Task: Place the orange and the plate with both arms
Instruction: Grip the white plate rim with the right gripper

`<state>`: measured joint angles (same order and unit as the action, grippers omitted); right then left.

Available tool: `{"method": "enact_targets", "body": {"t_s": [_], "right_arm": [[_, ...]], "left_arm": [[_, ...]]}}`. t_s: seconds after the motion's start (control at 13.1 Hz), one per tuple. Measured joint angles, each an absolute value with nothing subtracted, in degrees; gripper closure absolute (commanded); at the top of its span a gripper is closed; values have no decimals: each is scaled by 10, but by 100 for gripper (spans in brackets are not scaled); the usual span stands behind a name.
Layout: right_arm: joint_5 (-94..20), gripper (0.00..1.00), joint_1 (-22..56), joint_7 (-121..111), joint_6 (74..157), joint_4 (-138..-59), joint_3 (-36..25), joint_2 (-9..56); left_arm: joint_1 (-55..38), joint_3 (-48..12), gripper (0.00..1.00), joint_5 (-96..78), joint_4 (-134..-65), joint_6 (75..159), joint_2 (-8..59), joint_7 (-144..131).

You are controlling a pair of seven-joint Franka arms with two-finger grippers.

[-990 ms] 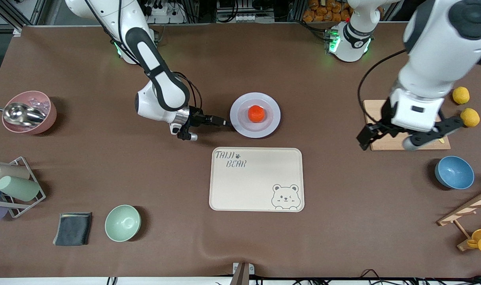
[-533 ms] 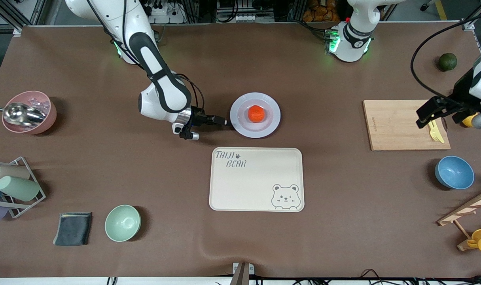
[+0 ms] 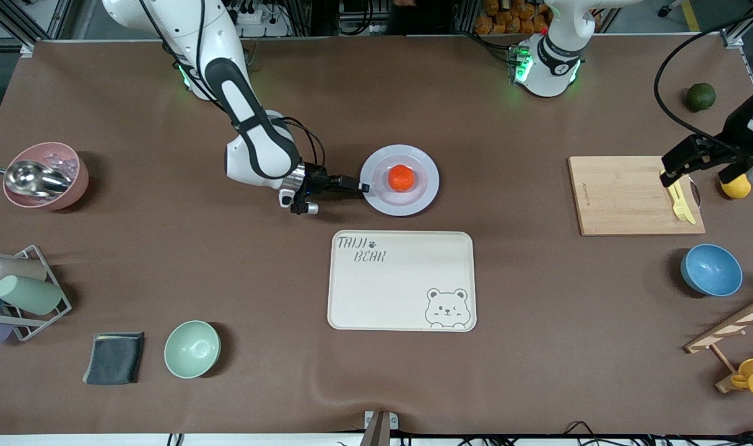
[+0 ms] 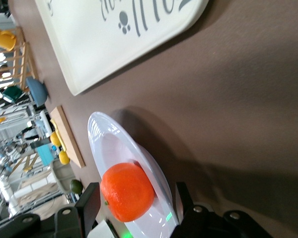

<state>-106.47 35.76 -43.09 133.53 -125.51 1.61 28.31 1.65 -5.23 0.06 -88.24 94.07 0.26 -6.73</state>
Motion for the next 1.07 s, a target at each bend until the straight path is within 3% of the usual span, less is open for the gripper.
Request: {"method": "enact_targets", "body": {"t_s": [0.84,1.07], "right_arm": [[-1096,52,357,-479,1305,-1257,14,310],[-1104,65,357,-490,1303,-1257,15,315]], "left_arm": [[16,-48,0,-2,-885,935,5,-67],[17,-46,0,-2,-884,935,5,-67]]}}
